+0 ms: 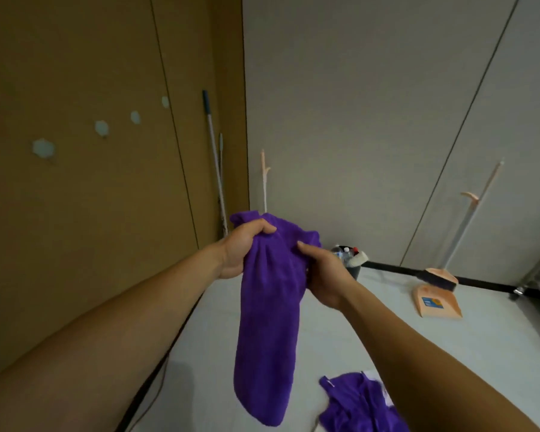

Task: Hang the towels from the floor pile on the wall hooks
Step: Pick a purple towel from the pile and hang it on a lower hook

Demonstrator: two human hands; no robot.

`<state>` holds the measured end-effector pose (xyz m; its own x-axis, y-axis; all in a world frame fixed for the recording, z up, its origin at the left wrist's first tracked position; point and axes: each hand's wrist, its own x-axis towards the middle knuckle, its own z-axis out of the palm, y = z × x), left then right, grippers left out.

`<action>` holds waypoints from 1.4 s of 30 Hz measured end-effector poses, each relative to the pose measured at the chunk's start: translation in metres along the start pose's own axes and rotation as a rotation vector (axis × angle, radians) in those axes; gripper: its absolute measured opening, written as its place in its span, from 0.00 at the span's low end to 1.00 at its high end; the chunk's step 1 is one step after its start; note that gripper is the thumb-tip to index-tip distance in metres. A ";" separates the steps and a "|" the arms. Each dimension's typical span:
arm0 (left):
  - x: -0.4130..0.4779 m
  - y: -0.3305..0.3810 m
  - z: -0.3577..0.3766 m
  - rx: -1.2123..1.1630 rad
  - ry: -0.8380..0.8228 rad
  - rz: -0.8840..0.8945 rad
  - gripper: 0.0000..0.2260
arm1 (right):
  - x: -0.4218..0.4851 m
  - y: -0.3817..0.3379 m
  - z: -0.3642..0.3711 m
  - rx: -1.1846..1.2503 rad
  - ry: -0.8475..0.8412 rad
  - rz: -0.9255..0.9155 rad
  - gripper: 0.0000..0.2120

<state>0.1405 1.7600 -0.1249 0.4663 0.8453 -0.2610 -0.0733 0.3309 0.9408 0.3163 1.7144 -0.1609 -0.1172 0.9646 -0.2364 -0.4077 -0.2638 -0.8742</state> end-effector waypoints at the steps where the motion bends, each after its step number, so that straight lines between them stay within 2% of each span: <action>1: -0.005 0.005 -0.003 0.033 0.032 0.000 0.19 | 0.003 -0.012 0.006 0.056 -0.003 -0.015 0.18; 3: -0.014 0.013 -0.011 0.099 0.109 -0.009 0.12 | 0.007 -0.037 0.014 0.191 -0.015 -0.062 0.16; 6: -0.025 0.024 -0.027 0.150 0.226 0.016 0.11 | 0.010 -0.050 0.014 0.254 -0.088 -0.135 0.21; 8: -0.032 0.033 -0.035 0.102 0.271 0.043 0.13 | 0.010 -0.033 0.012 0.048 -0.134 -0.075 0.23; 11: -0.044 0.043 -0.044 0.034 0.293 0.038 0.15 | 0.003 -0.017 0.024 -0.278 -0.233 0.097 0.21; 14: -0.065 0.053 -0.055 0.026 0.192 0.061 0.11 | 0.009 -0.045 0.037 -0.117 -0.186 -0.037 0.14; 16: -0.079 0.058 -0.068 -0.006 0.172 0.090 0.15 | 0.015 -0.068 0.040 0.066 -0.275 -0.125 0.13; 18: -0.091 0.062 -0.082 -0.013 0.200 0.113 0.18 | 0.014 -0.073 0.039 0.014 -0.328 -0.122 0.14; 22: -0.104 0.060 -0.100 0.148 0.458 0.130 0.10 | 0.023 -0.047 0.040 -0.468 -0.283 0.120 0.23; 24: -0.109 0.053 -0.105 0.237 0.542 0.097 0.07 | 0.027 -0.054 0.045 -0.411 -0.283 0.116 0.21; 26: -0.111 0.049 -0.110 0.233 0.622 0.092 0.09 | 0.036 -0.067 0.048 -0.230 -0.277 0.054 0.15; 28: -0.111 0.050 -0.117 0.163 0.715 0.125 0.12 | 0.040 -0.070 0.046 -0.083 -0.334 0.029 0.15; 30: -0.112 0.051 -0.123 0.056 0.767 0.153 0.12 | 0.042 -0.053 0.040 -0.143 -0.394 0.087 0.15; 32: -0.115 0.051 -0.130 0.000 0.775 0.142 0.09 | 0.039 -0.034 0.038 -0.348 -0.465 0.241 0.17; 34: -0.119 0.049 -0.135 -0.015 0.774 0.103 0.08 | 0.039 -0.034 0.042 -0.427 -0.421 0.291 0.16; 37: -0.124 0.051 -0.145 -0.046 0.775 0.087 0.12 | 0.051 -0.051 0.046 -0.125 -0.302 0.143 0.09; 39: -0.126 0.054 -0.151 -0.081 0.780 0.111 0.12 | 0.054 -0.052 0.046 0.002 -0.296 0.103 0.11; 42: -0.131 0.055 -0.157 -0.083 0.851 0.123 0.08 | 0.053 -0.035 0.051 -0.252 -0.271 0.184 0.21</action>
<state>-0.0629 1.7335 -0.0732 -0.3659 0.8929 -0.2623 -0.1595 0.2175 0.9629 0.2785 1.7743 -0.1211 -0.4153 0.8561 -0.3076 -0.1274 -0.3895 -0.9122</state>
